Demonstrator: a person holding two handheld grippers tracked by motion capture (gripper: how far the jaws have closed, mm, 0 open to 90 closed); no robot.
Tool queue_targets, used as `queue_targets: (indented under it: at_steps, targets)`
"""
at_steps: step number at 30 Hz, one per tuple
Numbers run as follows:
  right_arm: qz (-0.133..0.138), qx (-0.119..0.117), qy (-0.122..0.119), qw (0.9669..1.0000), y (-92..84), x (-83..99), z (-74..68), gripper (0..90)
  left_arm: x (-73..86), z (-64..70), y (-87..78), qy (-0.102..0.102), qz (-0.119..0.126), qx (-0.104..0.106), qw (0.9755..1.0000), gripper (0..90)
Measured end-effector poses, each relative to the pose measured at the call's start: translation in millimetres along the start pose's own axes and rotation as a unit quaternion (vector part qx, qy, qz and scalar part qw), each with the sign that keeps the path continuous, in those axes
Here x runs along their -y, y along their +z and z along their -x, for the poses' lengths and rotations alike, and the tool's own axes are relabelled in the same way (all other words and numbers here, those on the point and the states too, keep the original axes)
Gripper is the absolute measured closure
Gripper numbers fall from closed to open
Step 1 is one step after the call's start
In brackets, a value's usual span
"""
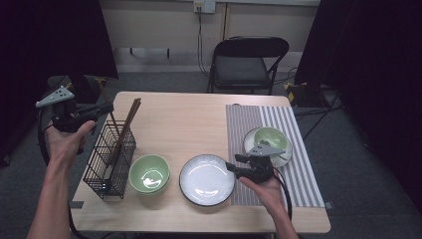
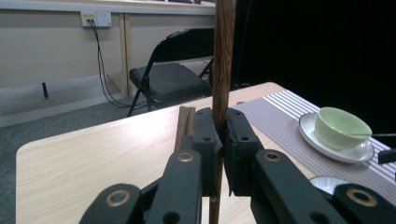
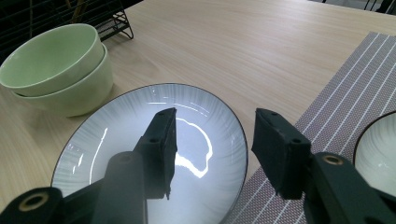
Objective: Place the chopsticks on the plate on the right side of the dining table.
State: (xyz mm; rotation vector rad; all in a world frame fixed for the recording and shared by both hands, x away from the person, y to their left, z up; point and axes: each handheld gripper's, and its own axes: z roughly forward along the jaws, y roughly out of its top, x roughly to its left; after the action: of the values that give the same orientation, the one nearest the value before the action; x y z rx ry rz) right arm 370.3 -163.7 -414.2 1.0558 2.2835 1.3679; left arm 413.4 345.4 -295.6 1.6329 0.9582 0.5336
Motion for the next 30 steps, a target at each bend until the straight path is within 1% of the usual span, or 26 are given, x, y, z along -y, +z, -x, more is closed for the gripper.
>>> queue_targets:
  at_steps: [3, 4, 7, 9, 10, 11, 12, 14, 15, 16, 17, 18, 19, 20, 21, 23, 25, 26, 27, 29, 30]
  targets:
    - [-0.001, -0.001, -0.001, 1.0000, 0.7, 0.0, -0.3, 49.8, -4.0, 0.0, -0.5, -0.008, 0.012, -0.003, 0.9999, 84.5]
    - [-0.001, -0.001, -0.001, 1.0000, 0.8, 0.0, -0.3, 49.7, -5.6, -0.2, -0.8, -0.007, 0.012, -0.006, 0.9999, 84.6]
    - [-0.001, 0.000, -0.001, 1.0000, 0.2, -0.3, 0.3, 49.7, -9.0, 0.4, -1.1, -0.008, 0.020, -0.002, 0.9998, 84.6]
    - [0.001, 0.002, 0.000, 1.0000, -0.2, -0.5, 0.8, 49.7, -10.6, 0.8, -1.2, -0.001, 0.021, -0.001, 0.9998, 84.6]
    - [0.001, 0.001, 0.000, 1.0000, -0.4, -0.6, 1.0, 49.7, -10.8, 1.5, -0.9, -0.004, 0.023, -0.001, 0.9997, 84.6]
    - [0.001, 0.001, -0.001, 1.0000, -0.4, -0.6, 1.0, 49.8, -11.7, 1.2, -1.6, -0.002, 0.025, -0.003, 0.9997, 84.6]
    - [0.001, 0.001, -0.001, 1.0000, -0.4, -0.6, 1.0, 49.9, -12.2, 1.9, -2.0, -0.006, 0.030, -0.003, 0.9995, 84.6]
    - [-0.001, 0.001, -0.001, 1.0000, 0.2, -0.5, 0.6, 50.1, -13.4, 3.1, -2.8, 0.001, 0.032, -0.002, 0.9995, 84.6]
    - [-0.001, 0.000, -0.002, 1.0000, 0.4, -0.4, 0.3, 50.1, -14.2, 3.8, -3.6, 0.006, 0.030, -0.004, 0.9995, 84.6]
    - [-0.001, -0.001, -0.002, 1.0000, 0.5, -0.5, 0.0, 50.1, -14.6, 4.5, -4.1, 0.000, 0.035, -0.002, 0.9994, 84.6]
    - [-0.001, 0.000, -0.002, 1.0000, 0.7, -0.4, 0.1, 50.1, -15.2, 4.3, -4.8, 0.005, 0.037, -0.002, 0.9993, 84.6]
    - [-0.001, 0.000, -0.001, 1.0000, 0.7, -0.3, 0.2, 50.1, -15.7, 4.9, -5.5, 0.002, 0.038, -0.003, 0.9993, 84.6]
    - [-0.001, -0.001, -0.001, 1.0000, 0.6, -0.3, 0.0, 50.1, -16.5, 4.4, -6.4, 0.004, 0.040, -0.004, 0.9992, 84.6]
    - [-0.001, -0.001, -0.003, 1.0000, 0.6, -0.4, -0.3, 50.1, -17.5, 3.9, -7.3, 0.007, 0.044, -0.003, 0.9990, 84.6]
    - [0.000, -0.002, -0.002, 1.0000, 0.5, -0.5, -0.4, 50.1, -18.9, 4.7, -8.0, 0.002, 0.046, -0.003, 0.9989, 84.6]
    - [0.001, -0.002, -0.002, 1.0000, 0.6, -0.9, -0.6, 50.1, -22.0, 4.5, -9.2, 0.009, 0.049, -0.001, 0.9987, 84.6]
    - [0.002, -0.003, -0.002, 1.0000, 0.5, -1.3, -0.5, 50.2, -24.8, 5.3, -10.7, 0.001, 0.059, 0.007, 0.9982, 84.6]
    - [0.002, -0.002, -0.002, 1.0000, 0.5, -1.4, -0.4, 50.1, -26.4, 4.7, -11.0, 0.004, 0.066, 0.011, 0.9978, 84.6]
    - [0.002, -0.002, -0.002, 1.0000, 0.5, -1.4, -0.3, 50.2, -27.8, 5.9, -11.9, -0.001, 0.065, 0.008, 0.9979, 84.6]
    - [0.003, -0.002, -0.002, 1.0000, 0.5, -1.5, -0.4, 50.2, -29.7, 6.8, -12.0, 0.001, 0.066, 0.009, 0.9978, 84.6]
    - [0.003, -0.003, -0.003, 1.0000, 0.2, -1.5, -0.3, 50.1, -30.4, 7.0, -11.7, 0.008, 0.066, 0.013, 0.9977, 84.6]
